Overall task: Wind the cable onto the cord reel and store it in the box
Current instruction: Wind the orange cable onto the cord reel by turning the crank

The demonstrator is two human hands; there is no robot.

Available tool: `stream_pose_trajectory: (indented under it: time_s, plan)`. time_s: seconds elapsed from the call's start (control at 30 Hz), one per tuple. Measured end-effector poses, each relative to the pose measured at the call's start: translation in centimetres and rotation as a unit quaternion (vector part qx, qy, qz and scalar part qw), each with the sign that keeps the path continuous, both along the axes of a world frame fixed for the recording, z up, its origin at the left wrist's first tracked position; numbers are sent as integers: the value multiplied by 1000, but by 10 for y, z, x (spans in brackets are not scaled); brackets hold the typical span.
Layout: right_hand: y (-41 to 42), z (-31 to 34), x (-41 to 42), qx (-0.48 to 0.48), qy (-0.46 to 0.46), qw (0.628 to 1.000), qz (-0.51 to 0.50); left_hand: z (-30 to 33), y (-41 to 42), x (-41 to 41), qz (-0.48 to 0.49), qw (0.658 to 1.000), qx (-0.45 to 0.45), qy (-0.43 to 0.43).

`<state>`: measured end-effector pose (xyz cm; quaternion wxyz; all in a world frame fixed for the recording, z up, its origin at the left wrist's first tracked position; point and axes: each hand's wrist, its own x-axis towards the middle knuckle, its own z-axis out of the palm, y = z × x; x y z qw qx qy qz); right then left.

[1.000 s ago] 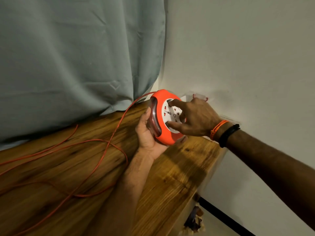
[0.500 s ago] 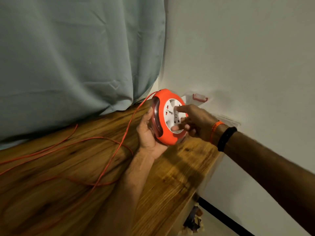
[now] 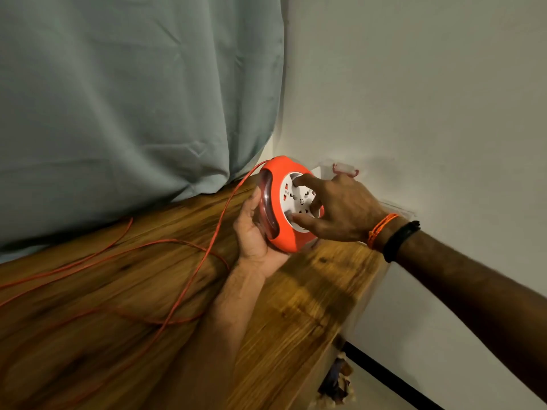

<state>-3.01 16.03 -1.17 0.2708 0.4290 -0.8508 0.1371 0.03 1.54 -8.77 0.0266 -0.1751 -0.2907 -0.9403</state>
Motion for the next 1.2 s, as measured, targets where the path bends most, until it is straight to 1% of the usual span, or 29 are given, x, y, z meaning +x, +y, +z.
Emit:
stream_pose_trajectory:
  time_s: [0.13,0.2,0.23,0.27,0.3,0.33,0.37,0.4,0.43,0.47,0.53,0.57,0.6,0.63,0.67,0.7,0.73,0.77,0.8,0.83,0.9,1.03,1.1,1.2]
  plan:
    - [-5,0,-7,13,-4,1000,9,0,1,0,-2,1000,9,6]
    - [-8,1,-8,2,-28,1000,-6,1,3,1,5,1000,10,10]
    - [-11,0,-6,-25,-55,998,-25,2,4,2,10,1000,9,13]
    - [-14,-1,-3,-81,-107,990,-51,2,5,3,15,1000,10,12]
    - [-17,1,1,-177,-223,956,-74,3,6,3,20,1000,10,10]
    - [-20,2,2,-291,-393,869,-77,4,6,3,23,1000,7,8]
    - [-23,3,4,-380,-555,738,-61,5,7,3,21,1000,1,11]
    - [-23,3,6,-422,-646,635,-43,6,7,4,15,1000,-2,15]
    - [-22,2,6,-433,-683,588,-34,6,7,5,5,1000,-1,14]
    - [-21,1,5,-430,-694,577,-33,6,6,5,-6,1000,1,12]
    - [-20,1,6,-418,-689,591,-29,5,5,5,-10,1000,4,5]
    - [-19,2,8,-410,-678,609,-35,5,5,4,-2,1000,2,0]
    - [-17,3,9,-397,-659,637,-45,4,4,3,5,1000,-1,-5]
    - [-15,3,9,-376,-630,677,-61,4,3,1,11,1000,-1,-7]
    - [-13,4,8,-347,-583,730,-85,3,3,0,17,1000,2,-7]
    - [-10,4,6,-312,-513,792,-109,2,2,0,23,1000,3,-6]
    - [-7,4,4,-266,-425,856,-126,1,1,-1,31,999,0,-8]
    - [-4,4,3,-215,-327,910,-133,0,0,-1,36,999,-3,-12]
    - [-1,4,3,-175,-240,946,-126,-1,0,-2,35,999,-3,-10]
    - [1,4,3,-145,-175,968,-111,-1,0,-1,29,1000,-2,-7]
    - [4,5,5,-98,-98,987,-78,-2,0,-1,18,1000,-2,-8]
    - [4,2,4,-42,-27,998,-43,-1,1,-1,1,1000,-6,1]
    - [2,1,3,-30,-8,999,-30,-1,1,0,-3,1000,-4,5]
    - [-3,-2,0,-28,-12,999,-26,-1,1,-1,2,1000,1,7]
